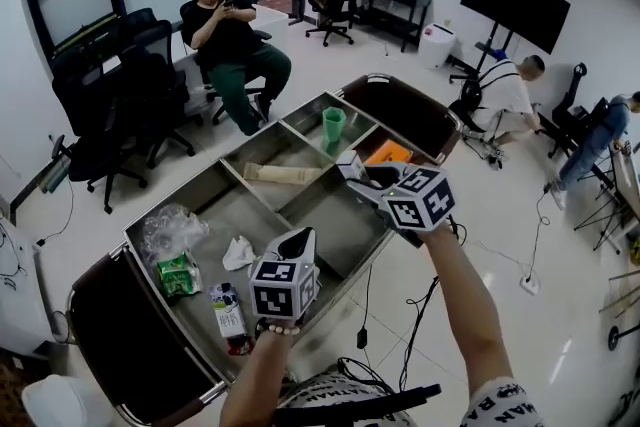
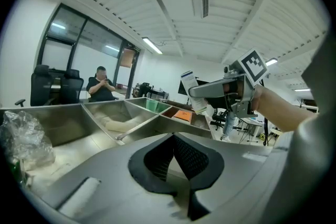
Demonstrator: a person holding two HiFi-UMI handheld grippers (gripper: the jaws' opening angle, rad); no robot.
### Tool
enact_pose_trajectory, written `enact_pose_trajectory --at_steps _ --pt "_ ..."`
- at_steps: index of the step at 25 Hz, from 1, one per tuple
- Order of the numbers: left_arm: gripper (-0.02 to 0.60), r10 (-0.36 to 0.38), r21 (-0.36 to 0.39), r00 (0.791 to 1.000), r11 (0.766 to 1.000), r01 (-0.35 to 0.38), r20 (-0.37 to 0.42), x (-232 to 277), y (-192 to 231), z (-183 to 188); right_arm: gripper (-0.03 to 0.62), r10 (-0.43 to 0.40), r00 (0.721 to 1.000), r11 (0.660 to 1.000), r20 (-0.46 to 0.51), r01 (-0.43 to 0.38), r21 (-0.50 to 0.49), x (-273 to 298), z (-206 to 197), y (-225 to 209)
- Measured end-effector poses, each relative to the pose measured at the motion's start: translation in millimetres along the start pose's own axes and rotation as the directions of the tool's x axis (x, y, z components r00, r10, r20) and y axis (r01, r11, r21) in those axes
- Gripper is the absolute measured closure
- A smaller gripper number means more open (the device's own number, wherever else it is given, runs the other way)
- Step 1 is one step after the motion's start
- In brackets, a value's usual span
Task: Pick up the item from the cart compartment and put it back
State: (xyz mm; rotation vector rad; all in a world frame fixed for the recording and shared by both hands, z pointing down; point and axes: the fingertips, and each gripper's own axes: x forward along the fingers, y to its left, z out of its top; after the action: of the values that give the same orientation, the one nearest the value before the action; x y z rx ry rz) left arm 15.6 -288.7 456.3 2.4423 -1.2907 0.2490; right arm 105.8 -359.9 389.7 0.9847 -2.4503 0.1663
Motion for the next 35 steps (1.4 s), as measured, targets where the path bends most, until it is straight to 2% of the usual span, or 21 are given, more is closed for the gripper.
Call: enact_pose_trajectory --at_steps 4,9,14,19,28,35 --pt "0.577 -0.006 0.049 1.0 0.999 0.004 0.031 -5 -5 8 0.427 -0.049 0.986 0.998 0.159 0.041 0.054 -44 25 9" --pt "0.577 -0.017 0.064 0.999 0.998 0.014 0.049 -11 -12 13 0.427 -0.136 0.946 0.991 0.293 0.127 0.048 -100 44 25" --pt "0.577 -0.06 0.069 0.995 0.996 0.055 0.082 -24 -27 16 0.428 -0.205 0.907 0.978 0.369 0.205 0.04 -146 48 45" --pt "0.577 -0.092 0.097 0.992 0.992 0.083 0.086 -39 -41 11 0.428 -0.278 0.854 0.96 0.44 0.256 0.109 -182 38 61" --pt "0.577 -0.123 0.101 0.988 0.988 0.113 0.091 -65 -49 -5 0.428 -0.367 0.807 0.93 0.462 0.296 0.22 -214 0 90" --pt "0.577 -0.144 0.104 0.986 0.985 0.135 0.084 -75 -57 -15 0.428 -0.419 0.811 0.902 0.408 0.322 0.286 -210 -42 116"
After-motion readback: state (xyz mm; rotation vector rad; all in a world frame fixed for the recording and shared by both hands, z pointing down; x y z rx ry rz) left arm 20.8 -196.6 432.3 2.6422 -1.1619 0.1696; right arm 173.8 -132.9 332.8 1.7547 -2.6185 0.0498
